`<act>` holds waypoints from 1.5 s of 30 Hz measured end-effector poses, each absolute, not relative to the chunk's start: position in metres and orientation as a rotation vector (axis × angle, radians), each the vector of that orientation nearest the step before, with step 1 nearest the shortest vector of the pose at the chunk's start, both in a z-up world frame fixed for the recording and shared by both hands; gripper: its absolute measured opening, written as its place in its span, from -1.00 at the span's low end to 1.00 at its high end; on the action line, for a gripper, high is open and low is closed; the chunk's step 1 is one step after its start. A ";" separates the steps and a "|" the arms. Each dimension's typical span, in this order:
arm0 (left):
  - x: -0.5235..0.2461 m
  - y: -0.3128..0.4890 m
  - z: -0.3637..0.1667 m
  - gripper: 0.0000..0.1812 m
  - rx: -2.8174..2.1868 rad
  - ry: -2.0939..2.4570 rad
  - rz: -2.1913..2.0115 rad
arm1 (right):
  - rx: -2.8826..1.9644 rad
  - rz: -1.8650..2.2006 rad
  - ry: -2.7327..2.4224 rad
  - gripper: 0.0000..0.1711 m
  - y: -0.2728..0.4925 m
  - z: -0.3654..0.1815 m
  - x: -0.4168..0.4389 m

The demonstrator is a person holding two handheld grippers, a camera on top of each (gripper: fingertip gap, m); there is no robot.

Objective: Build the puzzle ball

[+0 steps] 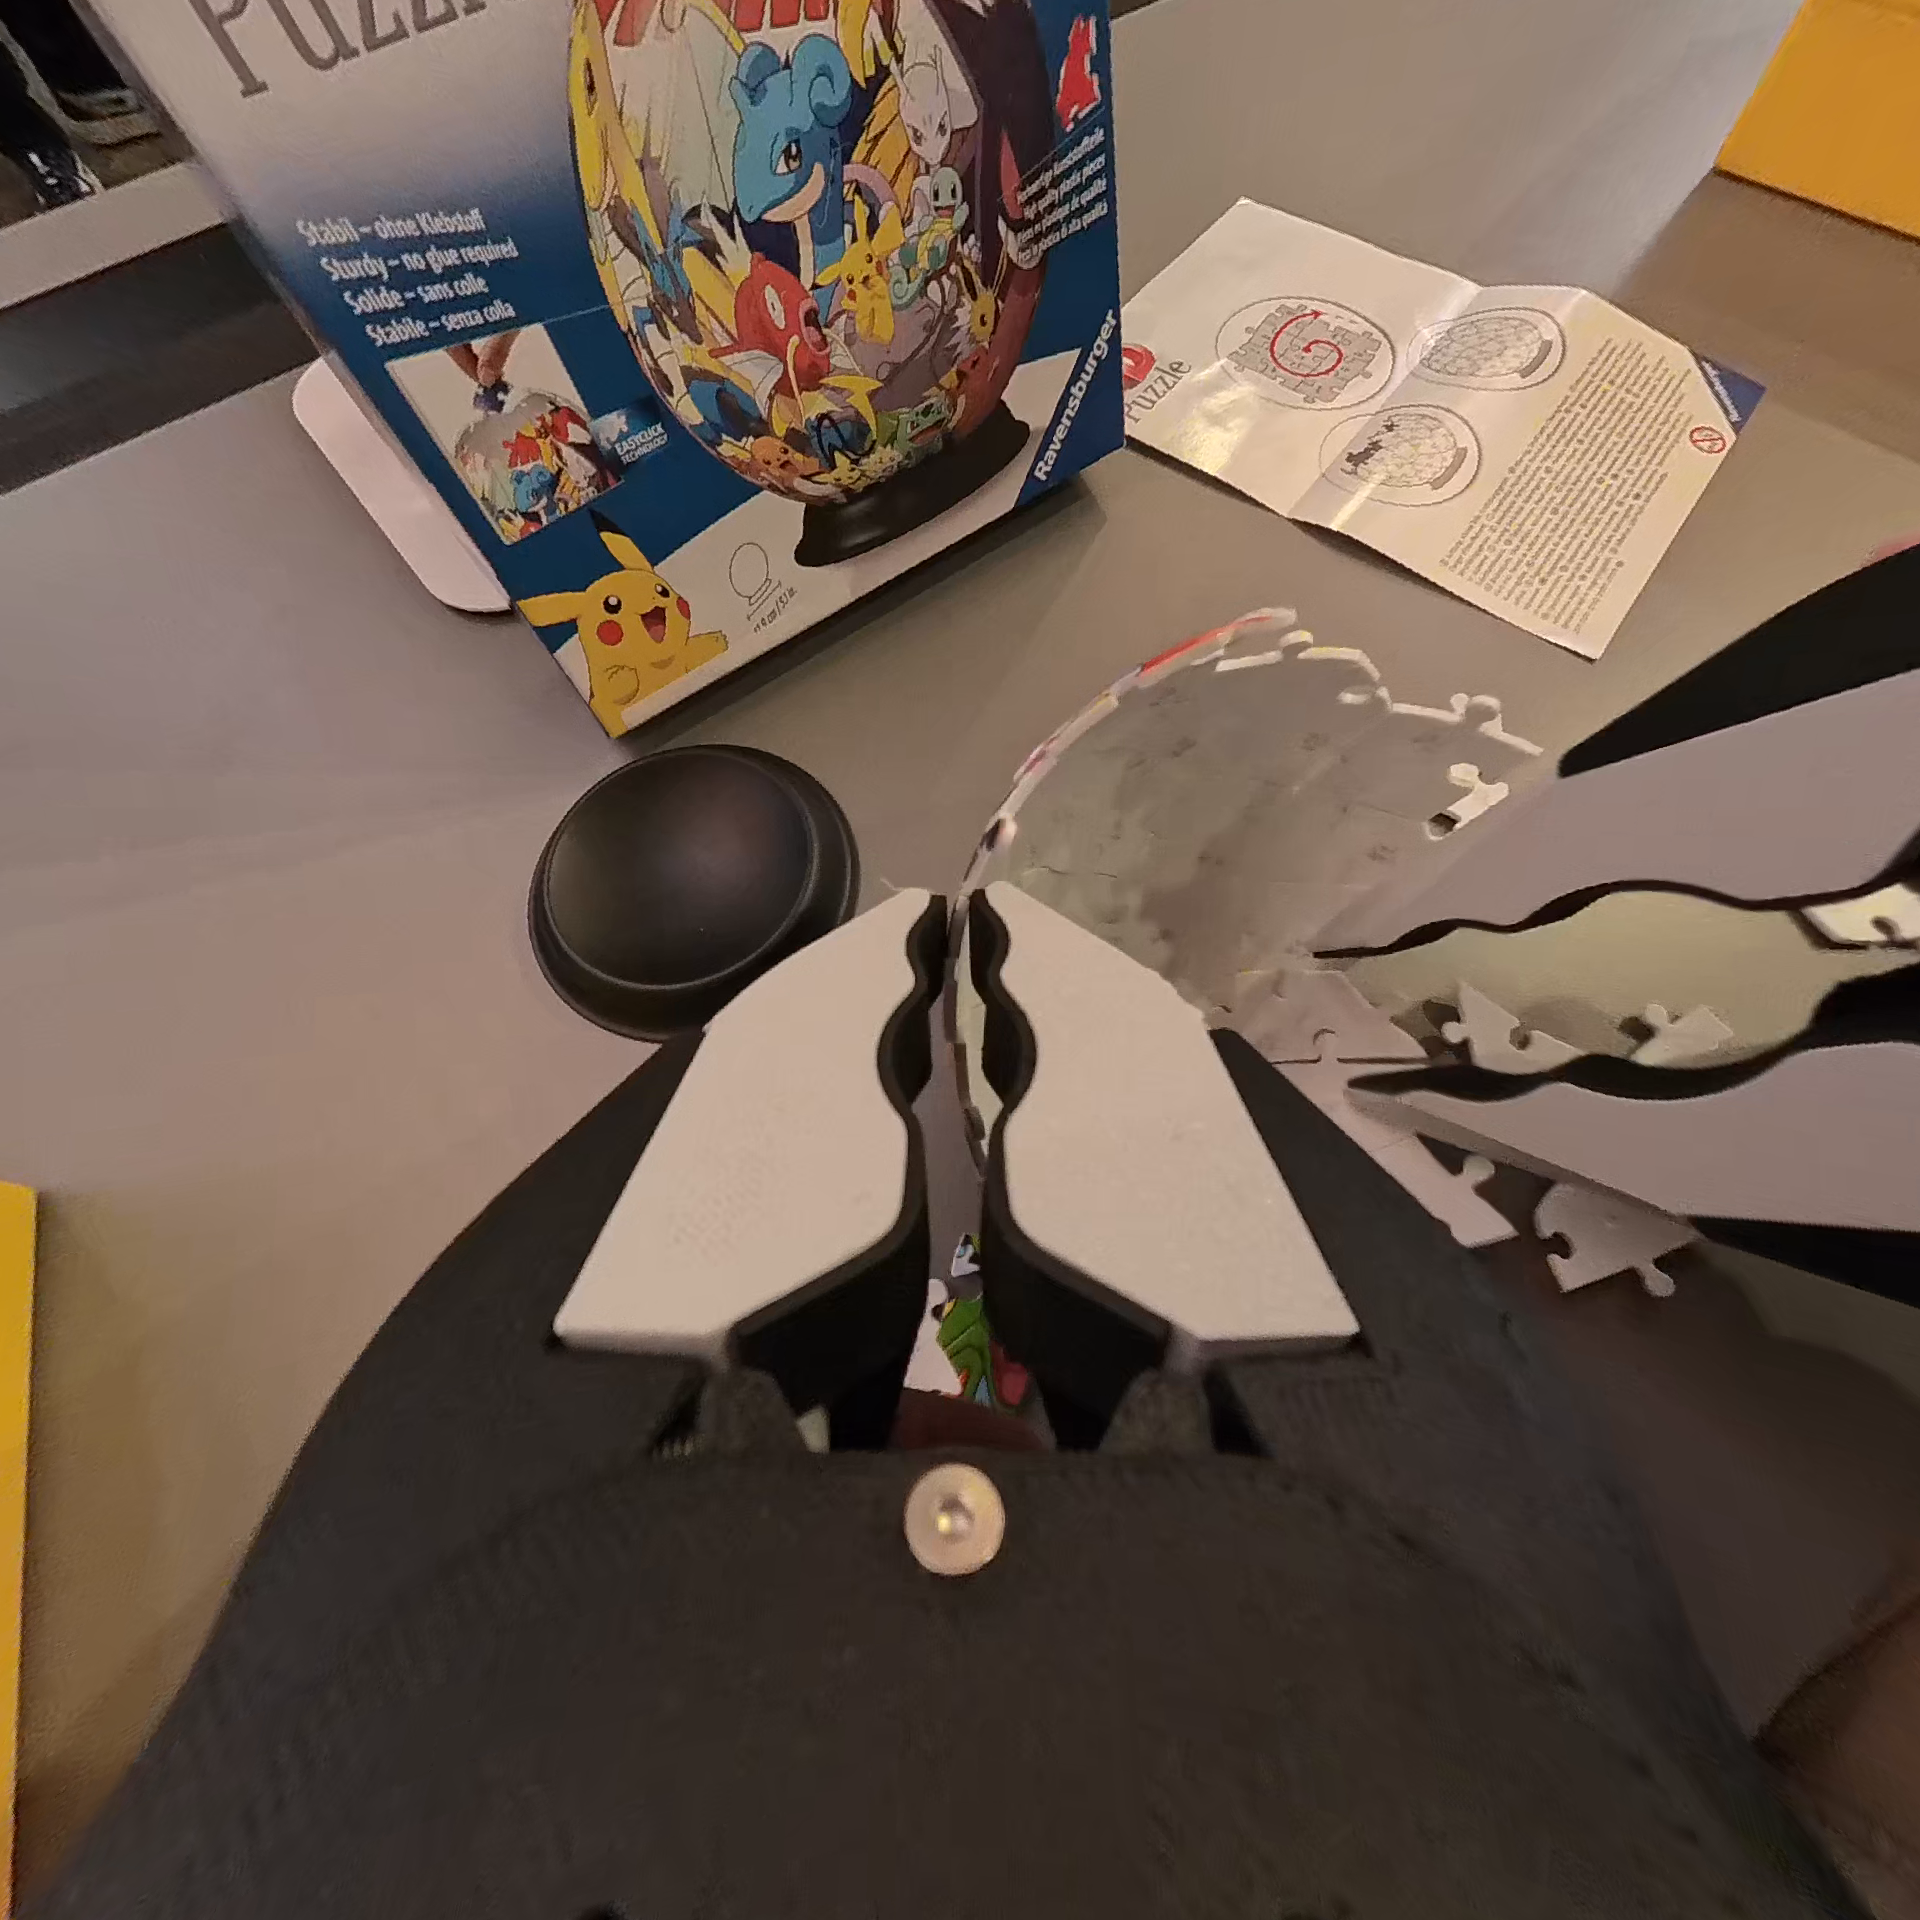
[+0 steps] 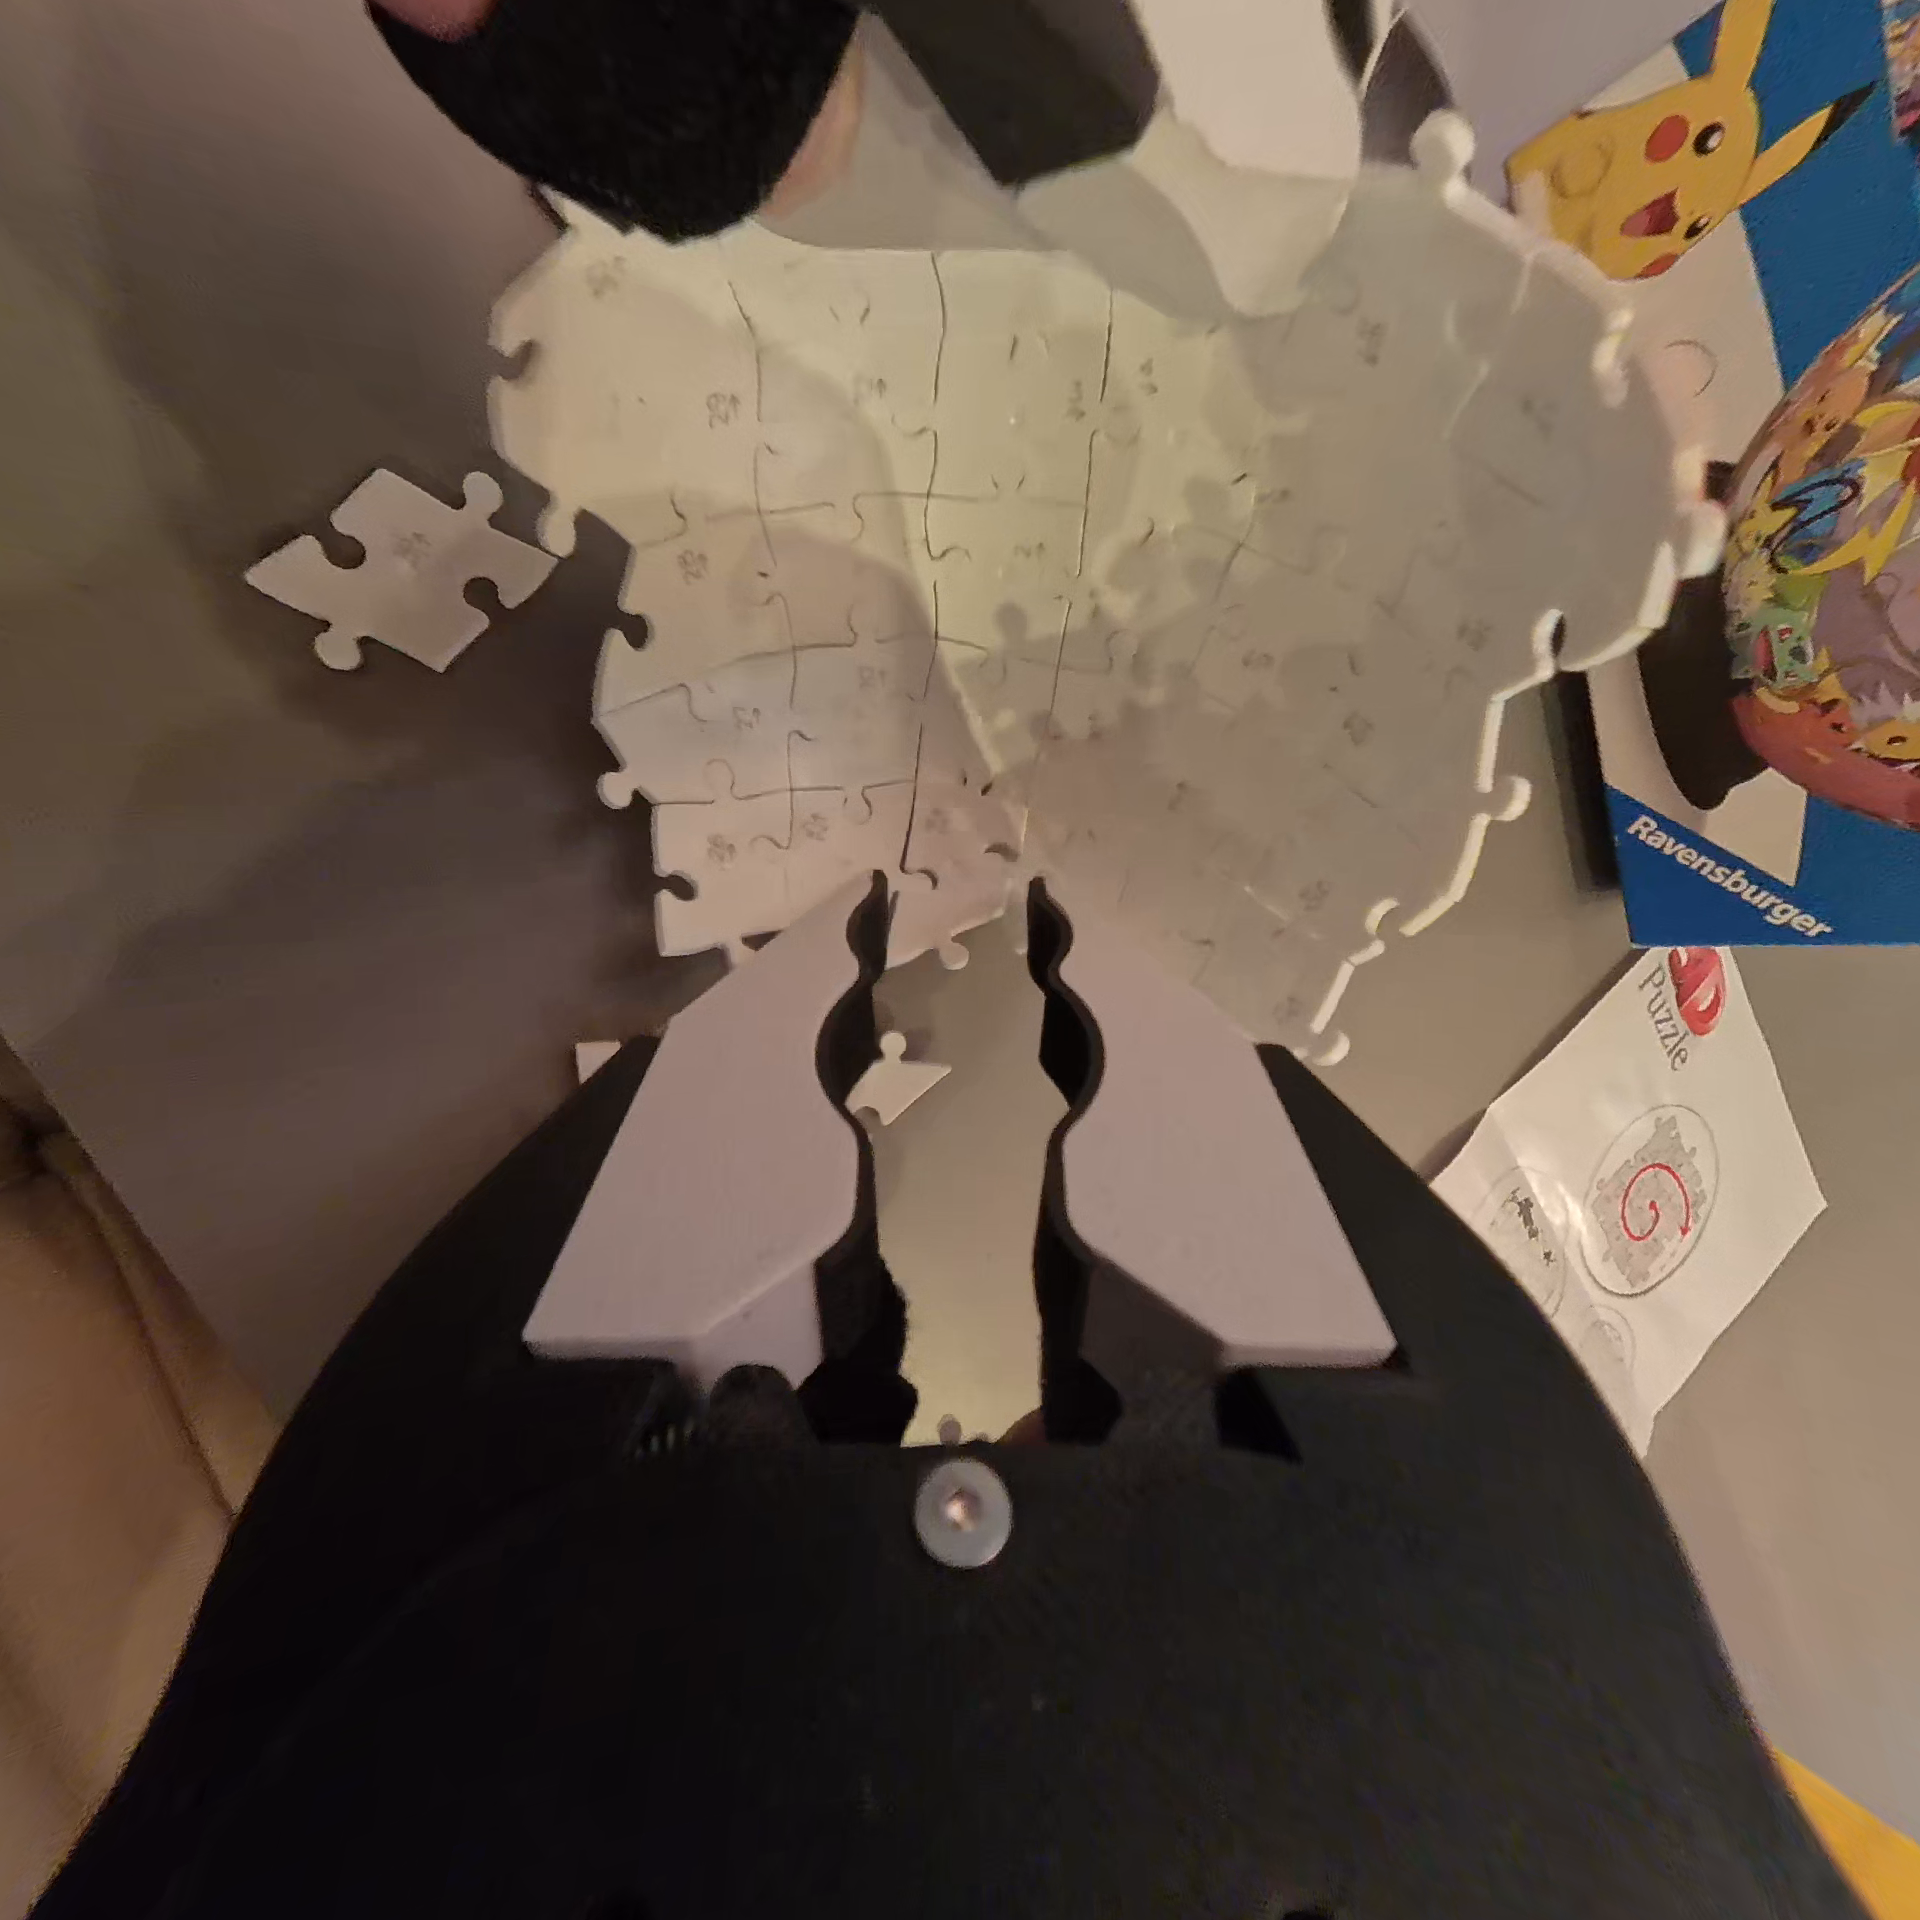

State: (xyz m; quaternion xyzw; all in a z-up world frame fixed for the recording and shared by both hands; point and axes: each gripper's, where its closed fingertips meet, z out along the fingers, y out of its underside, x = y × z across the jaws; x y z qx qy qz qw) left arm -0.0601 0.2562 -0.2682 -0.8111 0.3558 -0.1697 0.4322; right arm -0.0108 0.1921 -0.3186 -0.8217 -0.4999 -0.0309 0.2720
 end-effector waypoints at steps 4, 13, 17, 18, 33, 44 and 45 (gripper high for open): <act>-0.060 0.257 -0.269 -0.96 -2.026 0.880 -0.433 | -2.218 -0.026 -1.304 -0.64 0.190 -0.312 -0.009; -0.066 0.262 -0.266 -0.96 -2.007 0.804 -0.453 | -2.366 0.389 -0.763 -0.56 0.187 -0.303 0.016; -0.066 0.263 -0.262 -0.96 -1.995 0.766 -0.474 | -2.389 0.679 -0.532 -0.41 0.185 -0.309 0.009; -0.066 0.263 -0.261 -0.95 -1.990 0.761 -0.478 | -2.377 0.775 -0.465 -0.40 0.188 -0.308 0.005; -0.061 0.259 -0.239 -0.95 -1.902 0.676 -0.594 | -2.290 1.035 -0.285 -0.92 0.224 -0.307 -0.012; -0.060 0.256 -0.225 -0.94 -1.834 0.653 -0.653 | -2.218 1.184 -0.200 -1.00 0.226 -0.295 -0.012; -0.060 0.256 -0.223 -0.94 -1.825 0.647 -0.657 | -2.211 1.198 -0.196 -0.97 0.227 -0.294 -0.012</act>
